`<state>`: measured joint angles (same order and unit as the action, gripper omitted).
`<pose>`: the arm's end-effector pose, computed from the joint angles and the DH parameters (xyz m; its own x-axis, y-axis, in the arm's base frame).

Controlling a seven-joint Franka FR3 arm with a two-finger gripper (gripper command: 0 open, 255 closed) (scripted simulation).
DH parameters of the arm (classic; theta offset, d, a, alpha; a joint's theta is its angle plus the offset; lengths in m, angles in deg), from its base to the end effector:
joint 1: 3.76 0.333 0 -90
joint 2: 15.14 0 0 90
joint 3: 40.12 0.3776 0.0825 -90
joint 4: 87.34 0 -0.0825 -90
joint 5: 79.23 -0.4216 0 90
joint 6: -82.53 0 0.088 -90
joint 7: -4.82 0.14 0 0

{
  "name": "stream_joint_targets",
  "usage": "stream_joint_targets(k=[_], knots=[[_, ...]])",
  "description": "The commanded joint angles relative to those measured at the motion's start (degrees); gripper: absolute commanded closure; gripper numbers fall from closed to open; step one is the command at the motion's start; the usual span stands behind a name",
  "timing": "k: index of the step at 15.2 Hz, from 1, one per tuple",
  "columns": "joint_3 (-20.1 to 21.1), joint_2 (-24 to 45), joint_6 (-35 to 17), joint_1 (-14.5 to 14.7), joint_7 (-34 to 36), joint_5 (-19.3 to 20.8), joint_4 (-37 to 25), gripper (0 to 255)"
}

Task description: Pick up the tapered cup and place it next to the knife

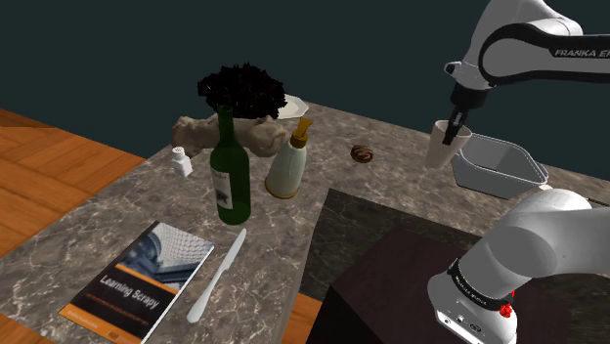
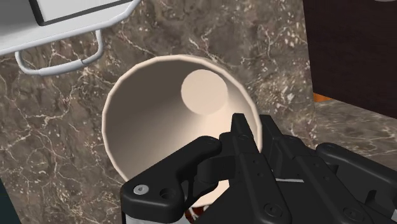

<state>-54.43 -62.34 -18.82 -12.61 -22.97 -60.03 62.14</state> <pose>0.2604 -0.1612 0.4915 0.9700 0.2243 -0.0937 0.2342 -0.9656 0.1130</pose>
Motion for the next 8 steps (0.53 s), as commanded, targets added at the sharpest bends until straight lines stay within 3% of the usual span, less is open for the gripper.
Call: stream_joint_targets(k=[1, 8], knots=[[0.3, -0.2, 1.4, 0.1, -0.2, -0.3, -1.2, 255], [1.2, 0.1, 6.5, 0.4, -1.1, -1.3, -6.7, 255]])
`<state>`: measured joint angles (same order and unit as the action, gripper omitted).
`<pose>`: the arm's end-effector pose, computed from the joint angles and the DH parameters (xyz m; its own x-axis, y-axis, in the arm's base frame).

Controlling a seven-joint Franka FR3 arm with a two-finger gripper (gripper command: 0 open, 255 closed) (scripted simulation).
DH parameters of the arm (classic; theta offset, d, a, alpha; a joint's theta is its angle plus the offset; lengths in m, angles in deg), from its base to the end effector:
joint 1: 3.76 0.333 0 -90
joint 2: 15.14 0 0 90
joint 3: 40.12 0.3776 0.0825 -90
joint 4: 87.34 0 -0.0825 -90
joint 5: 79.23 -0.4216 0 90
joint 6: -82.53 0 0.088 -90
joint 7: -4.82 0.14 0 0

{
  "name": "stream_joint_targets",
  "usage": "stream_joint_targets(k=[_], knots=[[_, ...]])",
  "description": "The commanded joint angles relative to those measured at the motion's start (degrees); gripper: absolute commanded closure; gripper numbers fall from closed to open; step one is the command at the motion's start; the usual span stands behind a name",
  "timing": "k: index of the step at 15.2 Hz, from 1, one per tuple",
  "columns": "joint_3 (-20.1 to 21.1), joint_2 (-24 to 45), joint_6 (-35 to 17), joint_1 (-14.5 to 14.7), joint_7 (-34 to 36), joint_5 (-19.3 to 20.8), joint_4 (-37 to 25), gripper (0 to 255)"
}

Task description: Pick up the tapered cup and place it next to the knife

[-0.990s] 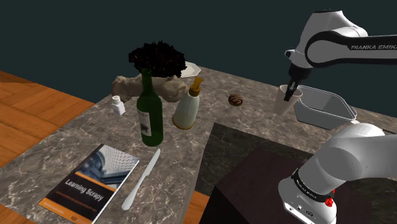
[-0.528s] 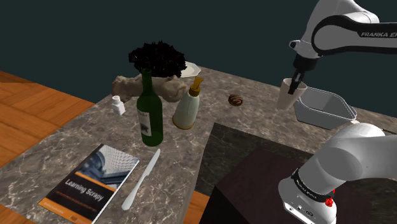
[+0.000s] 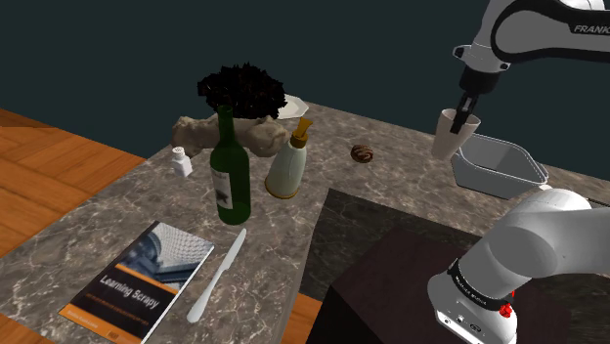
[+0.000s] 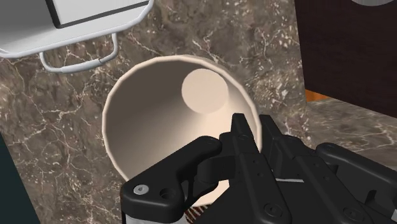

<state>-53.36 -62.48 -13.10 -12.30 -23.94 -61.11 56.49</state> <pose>0.2592 -0.1617 0.5352 0.9700 0.2242 -0.0935 0.2341 -0.9656 0.1130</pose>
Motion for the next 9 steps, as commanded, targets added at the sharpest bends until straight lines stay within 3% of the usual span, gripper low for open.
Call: stream_joint_targets(k=[1, 9], knots=[[0.3, 0.4, 1.5, 0.1, -0.2, -0.3, -1.9, 255], [1.2, 1.6, 7.0, 0.4, -1.2, -1.2, -8.6, 255]])
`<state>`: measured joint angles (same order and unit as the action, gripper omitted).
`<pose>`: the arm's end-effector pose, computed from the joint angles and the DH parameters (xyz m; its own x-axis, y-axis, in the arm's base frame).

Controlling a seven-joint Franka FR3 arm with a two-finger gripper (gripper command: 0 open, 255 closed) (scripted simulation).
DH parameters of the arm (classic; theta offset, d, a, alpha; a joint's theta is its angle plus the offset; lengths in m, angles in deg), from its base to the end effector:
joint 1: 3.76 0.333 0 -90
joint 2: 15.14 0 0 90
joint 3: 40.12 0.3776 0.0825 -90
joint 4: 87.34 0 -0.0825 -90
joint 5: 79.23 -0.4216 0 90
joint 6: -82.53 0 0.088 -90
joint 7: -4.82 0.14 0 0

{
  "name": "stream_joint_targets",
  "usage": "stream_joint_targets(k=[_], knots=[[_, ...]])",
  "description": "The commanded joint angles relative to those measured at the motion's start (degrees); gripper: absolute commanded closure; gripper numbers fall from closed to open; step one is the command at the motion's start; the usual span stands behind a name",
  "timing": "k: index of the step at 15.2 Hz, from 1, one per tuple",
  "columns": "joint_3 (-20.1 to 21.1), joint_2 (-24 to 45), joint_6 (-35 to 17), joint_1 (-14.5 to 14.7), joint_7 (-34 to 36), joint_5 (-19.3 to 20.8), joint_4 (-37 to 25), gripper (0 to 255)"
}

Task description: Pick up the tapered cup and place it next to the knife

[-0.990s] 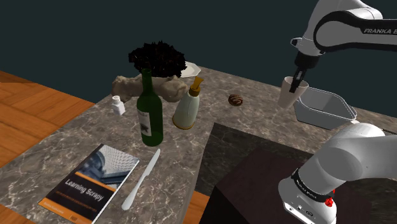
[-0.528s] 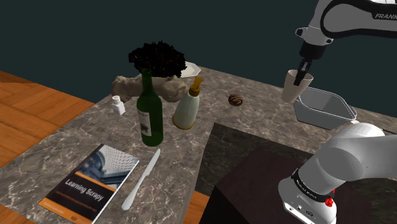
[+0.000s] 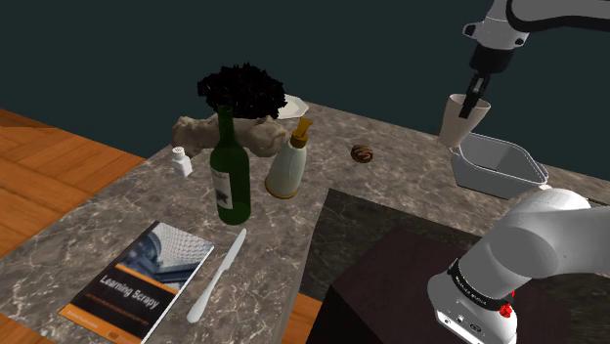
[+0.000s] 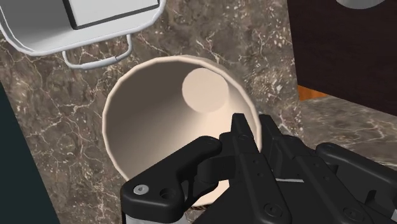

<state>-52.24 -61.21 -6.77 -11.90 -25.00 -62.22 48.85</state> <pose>0.2606 -0.1621 0.5883 0.9700 0.2243 -0.0938 0.2342 -0.9656 0.1128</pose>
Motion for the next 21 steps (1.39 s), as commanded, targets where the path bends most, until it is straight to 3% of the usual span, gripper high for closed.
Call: stream_joint_targets(k=[1, 11, 21], knots=[[1.4, -0.3, 1.1, 0.4, 1.2, -1.0, -0.4, 255], [14.9, -2.7, 4.3, 4.9, 14.7, -11.4, 1.1, 255], [28.2, 2.1, 4.9, 8.9, 28.7, -21.5, -3.7, 255]])
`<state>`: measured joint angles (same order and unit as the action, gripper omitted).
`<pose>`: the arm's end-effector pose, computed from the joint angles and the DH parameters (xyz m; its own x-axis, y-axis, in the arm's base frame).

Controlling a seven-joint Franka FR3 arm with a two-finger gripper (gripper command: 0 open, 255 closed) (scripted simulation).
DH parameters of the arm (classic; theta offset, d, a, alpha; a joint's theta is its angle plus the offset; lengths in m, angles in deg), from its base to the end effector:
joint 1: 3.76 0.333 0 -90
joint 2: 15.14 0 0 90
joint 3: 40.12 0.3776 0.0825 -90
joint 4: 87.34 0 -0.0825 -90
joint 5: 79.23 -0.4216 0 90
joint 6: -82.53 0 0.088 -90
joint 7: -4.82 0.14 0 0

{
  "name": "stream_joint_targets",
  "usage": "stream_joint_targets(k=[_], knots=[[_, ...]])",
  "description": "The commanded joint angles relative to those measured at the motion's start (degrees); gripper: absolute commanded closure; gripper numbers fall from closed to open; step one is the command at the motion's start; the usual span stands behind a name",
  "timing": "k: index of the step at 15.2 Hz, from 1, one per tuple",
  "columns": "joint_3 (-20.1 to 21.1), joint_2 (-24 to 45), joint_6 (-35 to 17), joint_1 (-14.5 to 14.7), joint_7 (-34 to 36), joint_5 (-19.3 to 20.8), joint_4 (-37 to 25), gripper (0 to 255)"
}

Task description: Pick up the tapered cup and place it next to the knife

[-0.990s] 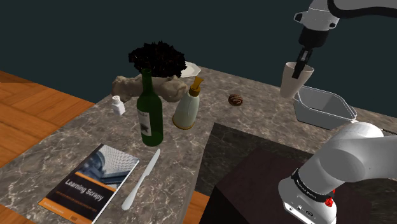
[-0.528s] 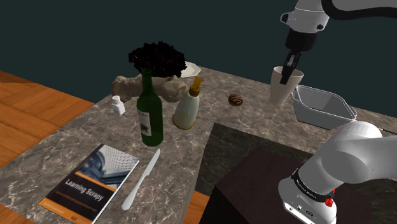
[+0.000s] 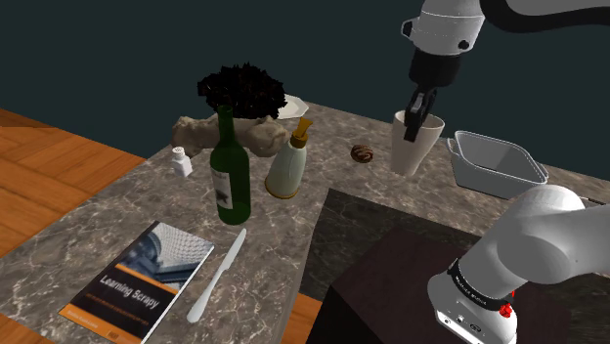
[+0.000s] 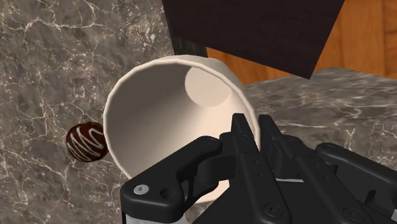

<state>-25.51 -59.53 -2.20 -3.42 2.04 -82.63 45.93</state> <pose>0.2809 0.1109 0.5949 0.9698 0.2252 -0.0938 0.2351 -0.9653 0.1134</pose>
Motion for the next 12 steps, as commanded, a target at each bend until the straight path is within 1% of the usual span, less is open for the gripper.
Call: stream_joint_targets(k=[1, 7, 12], knots=[[2.8, 1.3, 0.3, 0.7, 3.0, -1.9, -1.6, 255], [10.8, 7.6, -0.4, 1.5, 11.5, -5.9, -7.7, 255], [17.8, 14.5, -1.1, 1.3, 19.1, -7.4, -14.4, 255]])
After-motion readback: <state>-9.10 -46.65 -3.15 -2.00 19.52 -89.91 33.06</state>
